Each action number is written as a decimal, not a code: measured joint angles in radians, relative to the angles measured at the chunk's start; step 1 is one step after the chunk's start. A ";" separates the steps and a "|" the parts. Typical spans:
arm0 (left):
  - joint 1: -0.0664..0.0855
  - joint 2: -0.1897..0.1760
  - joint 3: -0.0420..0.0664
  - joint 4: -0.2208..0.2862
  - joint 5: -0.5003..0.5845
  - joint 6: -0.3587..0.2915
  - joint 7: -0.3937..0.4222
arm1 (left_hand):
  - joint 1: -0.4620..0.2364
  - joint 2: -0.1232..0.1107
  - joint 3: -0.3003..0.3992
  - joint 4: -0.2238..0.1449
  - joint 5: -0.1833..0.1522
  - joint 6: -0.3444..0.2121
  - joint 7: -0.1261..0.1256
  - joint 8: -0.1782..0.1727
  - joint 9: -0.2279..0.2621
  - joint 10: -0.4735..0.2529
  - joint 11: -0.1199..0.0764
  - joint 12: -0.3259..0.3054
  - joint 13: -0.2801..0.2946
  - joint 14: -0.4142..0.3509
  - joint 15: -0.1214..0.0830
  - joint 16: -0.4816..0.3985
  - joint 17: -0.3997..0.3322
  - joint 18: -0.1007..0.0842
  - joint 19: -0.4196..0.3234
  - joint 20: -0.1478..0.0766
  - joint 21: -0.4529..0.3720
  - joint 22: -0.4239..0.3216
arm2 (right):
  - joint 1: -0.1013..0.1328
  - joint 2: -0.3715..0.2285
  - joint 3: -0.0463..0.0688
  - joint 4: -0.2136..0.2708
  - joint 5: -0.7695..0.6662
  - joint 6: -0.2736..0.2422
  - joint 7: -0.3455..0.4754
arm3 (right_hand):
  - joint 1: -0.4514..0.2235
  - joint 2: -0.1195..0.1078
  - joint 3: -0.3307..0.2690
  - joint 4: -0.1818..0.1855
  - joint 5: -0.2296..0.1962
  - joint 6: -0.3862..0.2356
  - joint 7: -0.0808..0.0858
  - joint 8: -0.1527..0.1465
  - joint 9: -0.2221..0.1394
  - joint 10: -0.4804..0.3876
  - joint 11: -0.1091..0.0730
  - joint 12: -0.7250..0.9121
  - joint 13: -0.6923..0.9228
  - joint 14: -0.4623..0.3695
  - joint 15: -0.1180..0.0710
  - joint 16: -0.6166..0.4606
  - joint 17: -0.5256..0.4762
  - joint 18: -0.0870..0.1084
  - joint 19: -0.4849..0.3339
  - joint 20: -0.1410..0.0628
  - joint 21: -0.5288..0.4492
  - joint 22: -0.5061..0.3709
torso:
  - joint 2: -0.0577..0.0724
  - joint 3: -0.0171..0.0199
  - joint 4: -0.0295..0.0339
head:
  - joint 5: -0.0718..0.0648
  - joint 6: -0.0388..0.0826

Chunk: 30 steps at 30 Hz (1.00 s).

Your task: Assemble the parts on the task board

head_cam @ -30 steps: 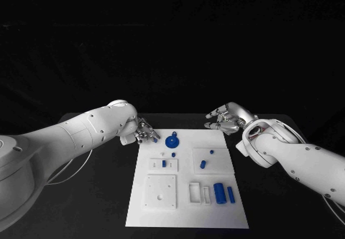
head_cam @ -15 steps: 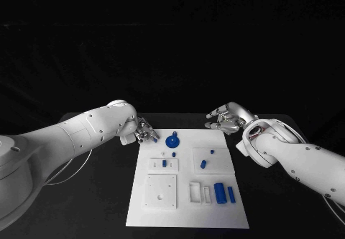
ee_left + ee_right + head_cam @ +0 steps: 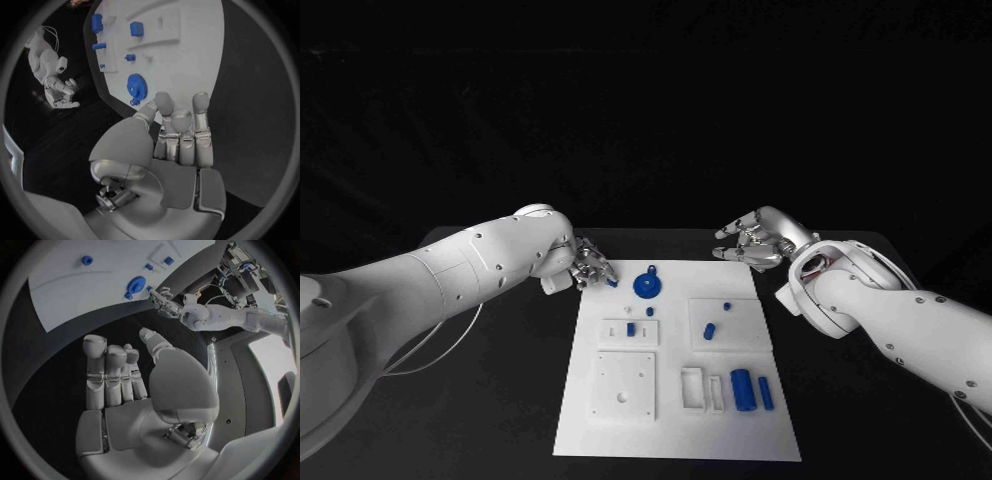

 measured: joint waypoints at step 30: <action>0.008 -0.279 -0.007 0.493 0.098 -0.197 -0.022 | -0.084 -0.085 0.095 -0.063 0.216 0.047 0.047 -0.081 0.215 0.024 -0.012 0.100 -0.113 0.078 -0.015 0.050 0.141 0.016 0.020 -0.006 0.055 0.001 | 0.000 -0.010 0.000 -0.008 0.001 0.000 0.000 | 0.000 0.000 0.003 -0.003 0.024 -0.004 0.004 0.000 0.000 0.000 0.000 0.000 0.000 0.000 0.000 0.000 0.000 0.000 0.000 0.000 0.000 0.001 | -0.020 0.0016 0.0181 | 0.006 -0.018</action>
